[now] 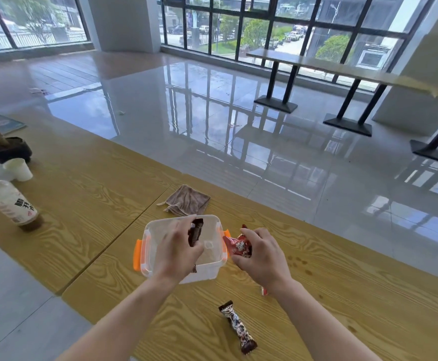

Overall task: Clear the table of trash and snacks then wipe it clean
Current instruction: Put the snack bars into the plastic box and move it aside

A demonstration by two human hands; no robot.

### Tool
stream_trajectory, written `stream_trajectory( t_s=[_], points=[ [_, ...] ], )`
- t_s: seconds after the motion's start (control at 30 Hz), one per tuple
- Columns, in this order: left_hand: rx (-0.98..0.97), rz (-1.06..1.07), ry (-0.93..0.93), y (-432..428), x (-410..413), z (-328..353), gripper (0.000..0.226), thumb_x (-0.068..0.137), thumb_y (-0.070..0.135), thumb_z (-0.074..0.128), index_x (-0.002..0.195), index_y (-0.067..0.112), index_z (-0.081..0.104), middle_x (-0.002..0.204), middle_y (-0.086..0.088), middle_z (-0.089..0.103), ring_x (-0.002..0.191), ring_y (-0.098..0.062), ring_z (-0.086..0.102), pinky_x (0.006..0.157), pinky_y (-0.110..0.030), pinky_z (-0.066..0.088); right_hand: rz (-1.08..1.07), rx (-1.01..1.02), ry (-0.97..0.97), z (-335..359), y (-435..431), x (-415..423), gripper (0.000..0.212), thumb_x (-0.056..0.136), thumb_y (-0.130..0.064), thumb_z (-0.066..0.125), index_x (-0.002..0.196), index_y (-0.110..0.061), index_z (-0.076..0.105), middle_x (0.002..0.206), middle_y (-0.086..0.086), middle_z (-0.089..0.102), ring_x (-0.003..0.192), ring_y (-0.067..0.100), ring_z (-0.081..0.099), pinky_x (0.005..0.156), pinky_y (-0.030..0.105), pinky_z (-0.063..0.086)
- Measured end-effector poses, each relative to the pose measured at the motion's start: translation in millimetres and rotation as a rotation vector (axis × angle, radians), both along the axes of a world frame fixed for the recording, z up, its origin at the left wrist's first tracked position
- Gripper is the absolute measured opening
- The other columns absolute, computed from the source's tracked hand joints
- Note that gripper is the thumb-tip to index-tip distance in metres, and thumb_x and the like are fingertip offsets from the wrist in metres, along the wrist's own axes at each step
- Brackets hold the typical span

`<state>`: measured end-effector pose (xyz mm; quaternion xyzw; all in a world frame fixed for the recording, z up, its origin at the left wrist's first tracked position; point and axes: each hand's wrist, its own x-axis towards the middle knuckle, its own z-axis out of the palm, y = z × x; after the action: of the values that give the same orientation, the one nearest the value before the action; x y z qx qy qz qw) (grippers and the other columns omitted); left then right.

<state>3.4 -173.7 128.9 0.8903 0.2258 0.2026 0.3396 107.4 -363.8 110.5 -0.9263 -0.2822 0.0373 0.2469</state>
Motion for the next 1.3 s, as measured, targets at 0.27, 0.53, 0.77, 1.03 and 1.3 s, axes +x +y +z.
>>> stream_trajectory(
  t_s=[0.27,0.53,0.77,1.03,1.3],
  points=[
    [0.004,0.051,0.032,52,25,-9,0.057,0.076,0.004,0.067,0.128,0.024,0.054,0.113,-0.008,0.057,0.092,-0.029,0.061,0.074,-0.039,0.050,0.094,0.009,0.001,13,78,10,0.064,0.079,-0.048,0.072,0.136,-0.027,0.052,0.117,0.001,0.053,0.105,0.023,0.057,0.084,0.034,0.049],
    [0.125,0.045,0.155,58,26,-42,0.048,0.078,0.003,0.067,0.122,0.019,0.057,0.100,-0.012,0.059,0.092,-0.036,0.057,0.075,-0.034,0.036,0.151,-0.004,0.036,0,112,12,0.054,0.085,-0.049,0.066,0.131,-0.025,0.053,0.119,0.004,0.053,0.106,0.026,0.058,0.088,0.037,0.050],
    [0.173,0.050,0.226,59,27,-48,0.057,0.080,0.009,0.065,0.134,0.024,0.052,0.109,-0.004,0.054,0.099,-0.024,0.052,0.074,-0.028,0.029,0.177,0.016,0.049,-13,111,16,0.059,0.085,-0.051,0.067,0.136,-0.024,0.052,0.135,0.000,0.050,0.120,0.022,0.051,0.097,0.031,0.042],
    [0.126,-0.073,0.077,33,26,-39,0.058,0.079,0.010,0.070,0.132,0.024,0.053,0.116,0.000,0.056,0.104,-0.019,0.056,0.071,-0.025,0.045,0.069,0.084,-0.007,-15,74,23,0.045,0.084,-0.020,0.071,0.128,-0.019,0.062,0.123,0.001,0.061,0.114,0.021,0.057,0.090,0.028,0.046],
    [0.149,-0.219,-0.019,-21,17,-40,0.050,0.078,0.010,0.075,0.125,0.017,0.060,0.106,0.001,0.058,0.094,-0.018,0.058,0.074,-0.029,0.050,-0.070,0.034,0.022,-23,3,32,0.047,0.089,-0.021,0.070,0.134,-0.016,0.059,0.128,0.003,0.061,0.118,0.020,0.058,0.093,0.030,0.048]
  ],
)
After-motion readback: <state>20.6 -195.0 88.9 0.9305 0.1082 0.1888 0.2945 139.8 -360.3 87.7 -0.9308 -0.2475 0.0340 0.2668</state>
